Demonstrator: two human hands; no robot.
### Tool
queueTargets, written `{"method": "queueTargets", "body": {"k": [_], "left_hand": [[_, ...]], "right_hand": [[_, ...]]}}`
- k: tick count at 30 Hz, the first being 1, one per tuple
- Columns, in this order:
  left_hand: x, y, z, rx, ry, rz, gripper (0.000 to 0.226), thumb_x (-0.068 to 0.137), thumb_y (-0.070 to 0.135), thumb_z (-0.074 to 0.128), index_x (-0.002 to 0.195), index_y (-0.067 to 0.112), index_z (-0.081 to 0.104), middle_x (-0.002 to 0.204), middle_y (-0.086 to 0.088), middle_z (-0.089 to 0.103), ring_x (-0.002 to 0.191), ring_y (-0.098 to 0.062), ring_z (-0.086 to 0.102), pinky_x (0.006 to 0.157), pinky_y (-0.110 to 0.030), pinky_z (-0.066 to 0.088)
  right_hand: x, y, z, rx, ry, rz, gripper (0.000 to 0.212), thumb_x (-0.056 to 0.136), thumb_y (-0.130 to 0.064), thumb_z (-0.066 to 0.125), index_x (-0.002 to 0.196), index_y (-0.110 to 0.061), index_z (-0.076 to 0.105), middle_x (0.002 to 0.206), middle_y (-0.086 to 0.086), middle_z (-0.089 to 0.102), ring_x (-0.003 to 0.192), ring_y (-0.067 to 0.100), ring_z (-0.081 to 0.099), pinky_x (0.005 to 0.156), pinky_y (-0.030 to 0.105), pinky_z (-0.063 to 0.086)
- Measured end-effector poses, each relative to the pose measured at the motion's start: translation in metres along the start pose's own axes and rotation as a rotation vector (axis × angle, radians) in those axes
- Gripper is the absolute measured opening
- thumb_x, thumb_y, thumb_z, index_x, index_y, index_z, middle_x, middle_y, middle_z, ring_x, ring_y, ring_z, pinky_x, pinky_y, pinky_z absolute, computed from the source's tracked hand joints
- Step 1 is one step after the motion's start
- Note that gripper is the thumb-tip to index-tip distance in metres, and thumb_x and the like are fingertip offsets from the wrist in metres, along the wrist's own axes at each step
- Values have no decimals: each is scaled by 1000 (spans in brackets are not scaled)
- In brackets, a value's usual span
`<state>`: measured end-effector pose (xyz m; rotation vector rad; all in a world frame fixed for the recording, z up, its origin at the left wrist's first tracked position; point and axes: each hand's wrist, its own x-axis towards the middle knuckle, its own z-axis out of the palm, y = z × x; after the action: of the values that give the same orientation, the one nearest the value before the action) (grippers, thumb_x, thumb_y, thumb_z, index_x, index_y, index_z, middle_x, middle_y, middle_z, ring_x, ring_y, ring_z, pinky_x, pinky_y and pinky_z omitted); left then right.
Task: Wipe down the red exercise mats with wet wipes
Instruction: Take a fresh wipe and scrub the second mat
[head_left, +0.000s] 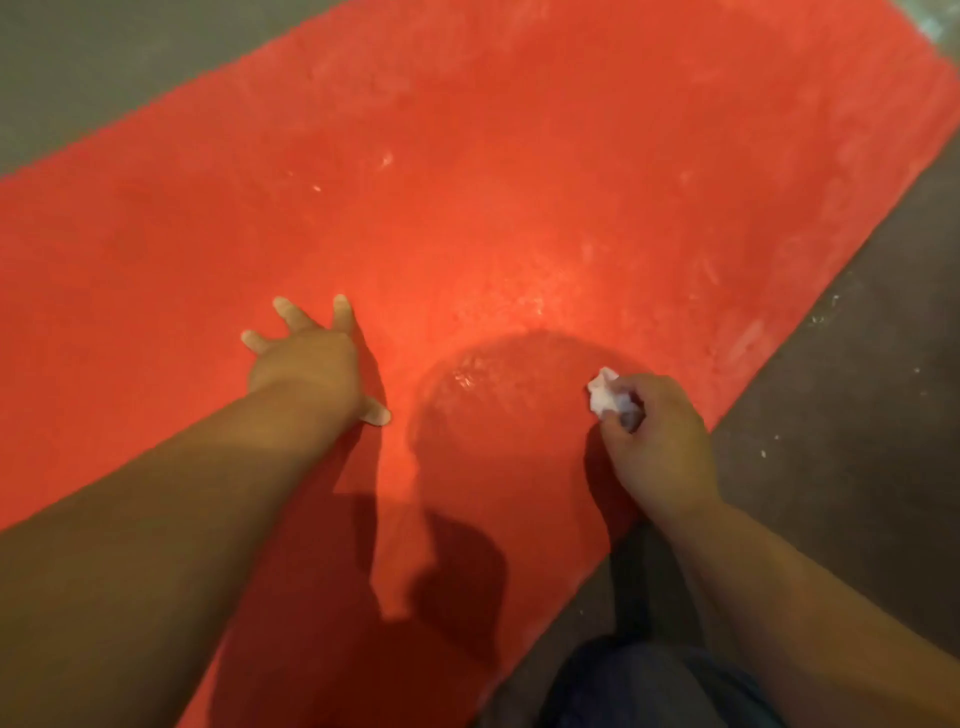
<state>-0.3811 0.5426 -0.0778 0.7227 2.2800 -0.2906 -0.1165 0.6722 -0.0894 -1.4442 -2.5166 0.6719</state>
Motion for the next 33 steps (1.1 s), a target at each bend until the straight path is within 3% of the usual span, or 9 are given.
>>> {"method": "queueTargets", "body": {"k": [3, 6, 9, 13, 17, 20, 23, 27, 33], "left_hand": [[-19, -12, 17, 12, 72, 29, 107, 72, 58, 72, 152, 30, 6, 158, -18, -1, 140, -48, 14, 106, -56, 33], [-51, 6, 52, -8, 82, 77, 94, 75, 60, 67, 150, 29, 19, 157, -15, 4, 141, -43, 14, 109, -51, 33], [-79, 50, 86, -46, 10, 170, 100, 69, 68, 67, 148, 44, 10, 157, -13, -11, 142, -47, -3, 107, -63, 28], [-88, 80, 105, -123, 128, 171, 98, 69, 70, 63, 145, 53, 3, 158, -2, -14, 144, -41, -10, 101, -72, 21], [-102, 105, 111, -133, 372, 602, 93, 68, 52, 78, 145, 40, 27, 156, -1, 24, 139, -31, 33, 108, -51, 31], [-102, 144, 116, -223, 459, 814, 57, 67, 25, 85, 121, 22, 67, 133, -11, 57, 108, -32, 61, 91, -40, 50], [-85, 176, 112, -113, 488, 942, 10, 84, 18, 70, 93, 15, 75, 108, -8, 66, 93, -32, 60, 78, -35, 54], [-49, 212, 93, -77, 508, 926, 20, 93, 21, 55, 108, 12, 65, 104, -10, 57, 94, -30, 52, 70, -38, 44], [-67, 194, 101, -11, 433, 977, 26, 97, 27, 49, 100, 11, 70, 101, -8, 64, 91, -28, 57, 75, -33, 40]], "right_hand": [[3, 16, -11, 38, -18, 70, 18, 78, -12, 69, 96, -14, 66, 94, 1, 57, 86, 21, 58, 70, 17, 33], [-16, 16, -10, 68, -311, -243, 12, 77, -11, 70, 86, -18, 68, 85, 1, 60, 78, 18, 58, 70, 21, 41], [-20, 33, -19, 45, -575, -474, 12, 77, -16, 66, 88, -20, 68, 86, -1, 59, 82, 17, 58, 73, 30, 46], [11, 61, -32, 118, -274, -258, 18, 76, -7, 68, 91, -15, 72, 87, 2, 61, 80, 18, 59, 73, 25, 45], [2, 67, -36, 228, -442, -407, 35, 84, -13, 51, 115, -16, 67, 105, 0, 67, 92, 11, 61, 86, 21, 46], [23, 100, -51, 166, -141, -326, 37, 81, -6, 47, 114, -7, 62, 113, 9, 64, 105, 28, 59, 97, 29, 39], [43, 138, -57, -2, 34, -174, 35, 88, -7, 51, 122, -2, 55, 135, 16, 51, 125, 34, 46, 107, 40, 33], [42, 158, -42, -159, 23, -134, 49, 92, -25, 43, 138, -9, 43, 152, 9, 33, 141, 25, 28, 115, 43, 23], [45, 163, -38, -124, 45, -126, 48, 93, -26, 44, 138, -13, 42, 153, 5, 31, 143, 21, 23, 118, 39, 16]]}}
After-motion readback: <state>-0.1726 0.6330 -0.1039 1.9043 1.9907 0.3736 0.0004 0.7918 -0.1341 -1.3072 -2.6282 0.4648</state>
